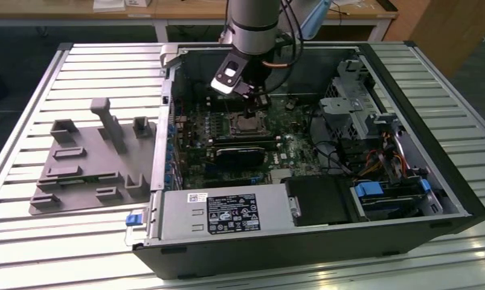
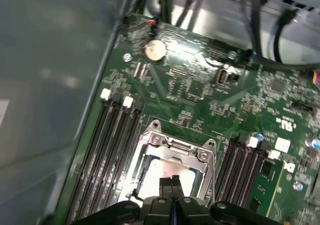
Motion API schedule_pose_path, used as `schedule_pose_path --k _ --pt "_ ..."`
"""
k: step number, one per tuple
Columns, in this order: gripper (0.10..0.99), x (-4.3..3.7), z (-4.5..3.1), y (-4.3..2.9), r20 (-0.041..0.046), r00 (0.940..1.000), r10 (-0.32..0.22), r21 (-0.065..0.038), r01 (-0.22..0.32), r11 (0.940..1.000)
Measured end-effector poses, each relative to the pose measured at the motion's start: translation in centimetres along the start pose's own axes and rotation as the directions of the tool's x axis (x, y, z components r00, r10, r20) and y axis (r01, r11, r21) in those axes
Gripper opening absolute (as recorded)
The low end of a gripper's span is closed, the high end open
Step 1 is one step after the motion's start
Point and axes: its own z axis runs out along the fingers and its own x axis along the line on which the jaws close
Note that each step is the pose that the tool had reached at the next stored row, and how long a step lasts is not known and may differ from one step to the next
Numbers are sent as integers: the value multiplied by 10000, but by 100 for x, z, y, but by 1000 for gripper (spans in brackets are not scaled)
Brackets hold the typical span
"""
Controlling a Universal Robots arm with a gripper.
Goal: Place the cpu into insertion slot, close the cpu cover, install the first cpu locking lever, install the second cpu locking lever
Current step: 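Close the cpu cover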
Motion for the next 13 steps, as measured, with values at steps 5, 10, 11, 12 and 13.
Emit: schedule_pose_path --k 5,10,11,12,13 --pt "102 0 2 0 -32 9958 -914 -7 914 9958" --pt "102 0 6 0 -62 9833 -1820 -18 1819 9833" --pt "102 0 7 0 -71 9782 -2075 -21 2075 9782" --pt "102 0 7 0 -77 9742 -2257 -24 2257 9742" --pt "102 0 9 0 -96 9586 -2847 -34 2847 9586"
